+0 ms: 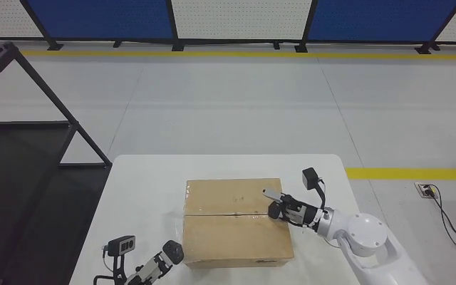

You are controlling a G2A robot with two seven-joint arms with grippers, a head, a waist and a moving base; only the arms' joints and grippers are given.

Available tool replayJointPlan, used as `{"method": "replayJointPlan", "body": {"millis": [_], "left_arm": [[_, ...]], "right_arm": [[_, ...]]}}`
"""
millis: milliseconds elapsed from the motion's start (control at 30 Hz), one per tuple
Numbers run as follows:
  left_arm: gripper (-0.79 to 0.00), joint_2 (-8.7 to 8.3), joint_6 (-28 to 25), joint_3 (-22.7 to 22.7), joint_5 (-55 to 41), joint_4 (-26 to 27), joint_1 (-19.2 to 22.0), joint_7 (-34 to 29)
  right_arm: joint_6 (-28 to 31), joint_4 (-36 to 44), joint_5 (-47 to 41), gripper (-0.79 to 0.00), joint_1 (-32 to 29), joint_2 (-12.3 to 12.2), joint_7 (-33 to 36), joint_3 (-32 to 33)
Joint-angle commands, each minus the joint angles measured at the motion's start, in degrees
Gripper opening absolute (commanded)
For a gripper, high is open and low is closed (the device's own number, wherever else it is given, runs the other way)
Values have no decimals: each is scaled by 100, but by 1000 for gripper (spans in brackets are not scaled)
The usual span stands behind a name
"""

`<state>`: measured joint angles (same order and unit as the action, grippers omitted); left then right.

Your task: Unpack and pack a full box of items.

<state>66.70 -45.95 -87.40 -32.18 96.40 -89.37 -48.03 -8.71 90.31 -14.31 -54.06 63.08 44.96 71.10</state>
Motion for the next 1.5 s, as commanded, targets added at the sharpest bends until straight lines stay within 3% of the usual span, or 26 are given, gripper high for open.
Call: {"method": "replayJointPlan", "body": {"millis": [0, 533, 833, 1200, 1467], "left_arm": [[0, -4, 12, 4, 23, 42, -7, 16], [0, -25, 351, 2, 694, 116, 170, 369], [0, -93, 667, -124, 1181, 215, 275, 152], [0, -165, 778, -160, 327, 466, 289, -433], [0, -190, 988, -113, 383, 505, 460, -464]], "right_arm": [[-41, 15, 8, 0, -10, -4, 17, 8], [-53, 20, 14, 0, -12, -6, 24, 6], [-53, 20, 14, 0, -12, -6, 24, 6], [-53, 20, 14, 0, -12, -6, 24, 6], [-53, 20, 14, 0, -12, -6, 24, 6]]}}
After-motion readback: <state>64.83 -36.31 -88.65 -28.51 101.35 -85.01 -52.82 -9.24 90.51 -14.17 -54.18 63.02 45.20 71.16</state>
